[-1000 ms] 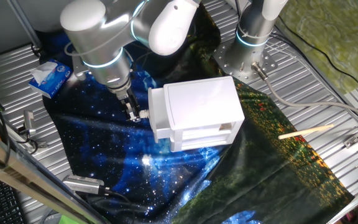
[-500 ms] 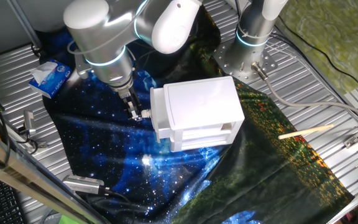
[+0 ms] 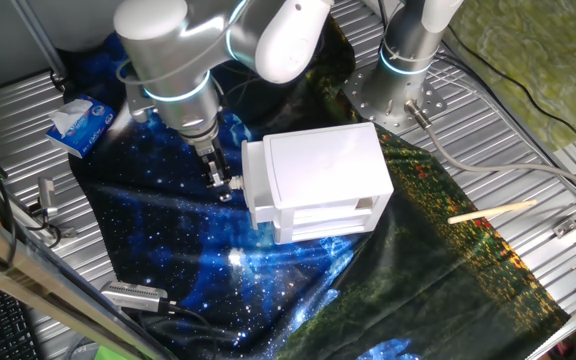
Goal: Grasp the handle and close the drawer
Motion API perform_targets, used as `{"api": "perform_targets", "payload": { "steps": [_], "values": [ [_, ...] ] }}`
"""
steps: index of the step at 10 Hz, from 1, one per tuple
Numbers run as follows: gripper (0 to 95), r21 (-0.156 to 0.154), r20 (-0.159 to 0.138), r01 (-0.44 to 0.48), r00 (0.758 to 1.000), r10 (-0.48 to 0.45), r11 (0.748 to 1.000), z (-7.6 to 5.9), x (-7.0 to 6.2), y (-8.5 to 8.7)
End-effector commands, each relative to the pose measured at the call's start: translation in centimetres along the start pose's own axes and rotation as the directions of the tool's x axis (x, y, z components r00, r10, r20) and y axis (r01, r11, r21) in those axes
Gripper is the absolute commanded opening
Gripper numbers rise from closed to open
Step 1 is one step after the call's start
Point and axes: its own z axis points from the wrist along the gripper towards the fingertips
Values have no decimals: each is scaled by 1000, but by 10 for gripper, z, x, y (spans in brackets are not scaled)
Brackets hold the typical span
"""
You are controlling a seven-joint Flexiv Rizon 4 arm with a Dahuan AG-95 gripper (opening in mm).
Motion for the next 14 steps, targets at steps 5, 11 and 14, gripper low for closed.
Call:
{"api": "perform_targets", "payload": {
  "steps": [5, 11, 14],
  "values": [
    [380, -5, -4, -15, 1000, 15, 1000, 2, 6, -6],
    [380, -6, -16, -28, 999, 28, 1000, -2, 8, -6],
    [190, -2, -19, -40, 999, 40, 999, -2, 8, -6]
  ]
}}
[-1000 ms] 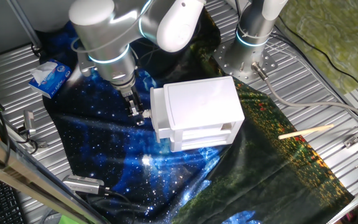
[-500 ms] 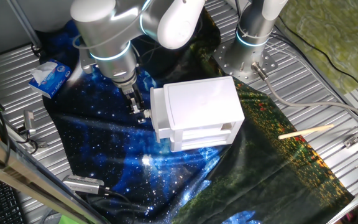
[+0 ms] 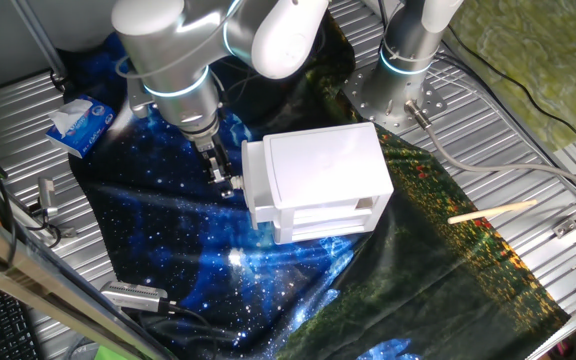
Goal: Grasp the handle and close the drawer
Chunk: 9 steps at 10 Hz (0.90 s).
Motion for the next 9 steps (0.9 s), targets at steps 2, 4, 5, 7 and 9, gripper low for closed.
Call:
{"api": "perform_targets", "payload": {
  "steps": [2, 4, 5, 7, 9],
  "values": [
    [190, -1, 0, -2, 1000, 2, 1000, 1, -1, 0],
    [0, 0, 0, -7, 1000, 7, 1000, 1, -1, 0],
    [0, 2, -2, -10, 1000, 10, 1000, 1, -1, 0],
    [0, 2, -2, -15, 1000, 15, 1000, 1, -1, 0],
    [0, 2, -3, -10, 1000, 10, 1000, 1, -1, 0]
  ]
}}
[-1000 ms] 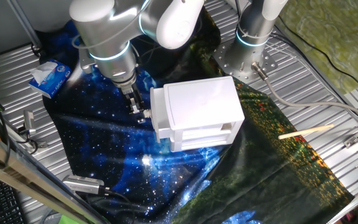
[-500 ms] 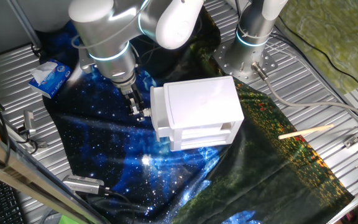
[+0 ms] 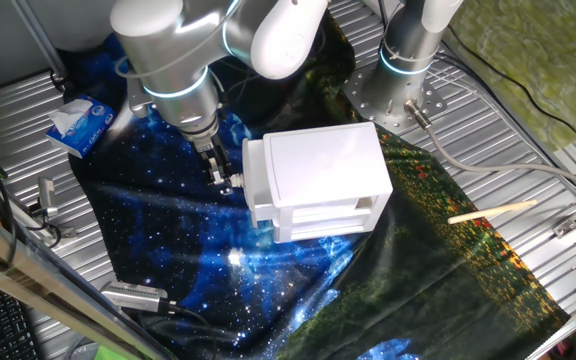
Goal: Grasp the handle and close the drawer
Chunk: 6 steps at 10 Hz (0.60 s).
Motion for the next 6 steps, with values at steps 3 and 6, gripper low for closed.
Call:
{"api": "perform_targets", "payload": {
  "steps": [3, 6],
  "values": [
    [0, -1, -2, 8, 1000, -8, 1000, 0, 0, 0],
    [380, -2, 11, 5, 1000, -5, 1000, 0, 0, 0]
  ]
}}
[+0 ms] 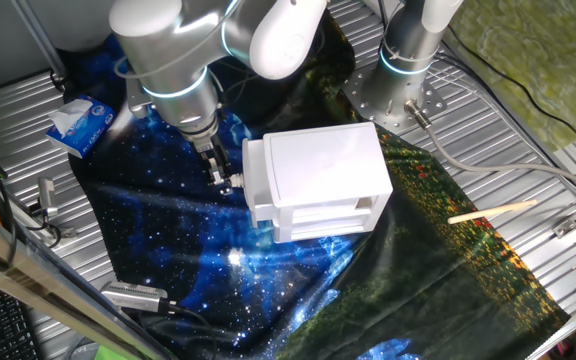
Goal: Grasp the handle and close the drawer
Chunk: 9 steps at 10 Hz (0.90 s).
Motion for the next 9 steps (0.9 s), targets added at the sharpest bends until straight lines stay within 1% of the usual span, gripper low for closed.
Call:
{"api": "perform_targets", "payload": {
  "steps": [1, 2, 3, 4, 5, 7, 8, 9],
  "values": [
    [380, 2, 26, -8, 1000, 7, 1000, 0, 1, -1],
    [380, -2, 34, -7, 999, 7, 1000, 0, 1, -1],
    [570, -2, 35, -6, 999, 6, 1000, 0, 1, -1],
    [570, -2, 56, 1, 998, -1, 1000, 1, 0, -2],
    [570, -4, 69, 13, 998, -13, 1000, 0, -4, -4],
    [570, -6, 73, 23, 997, -23, 1000, -5, -18, -11],
    [570, -5, 66, 27, 997, -27, 1000, -13, -36, -17],
    [570, -7, 61, 28, 998, -27, 1000, -18, -45, -20]
  ]
}}
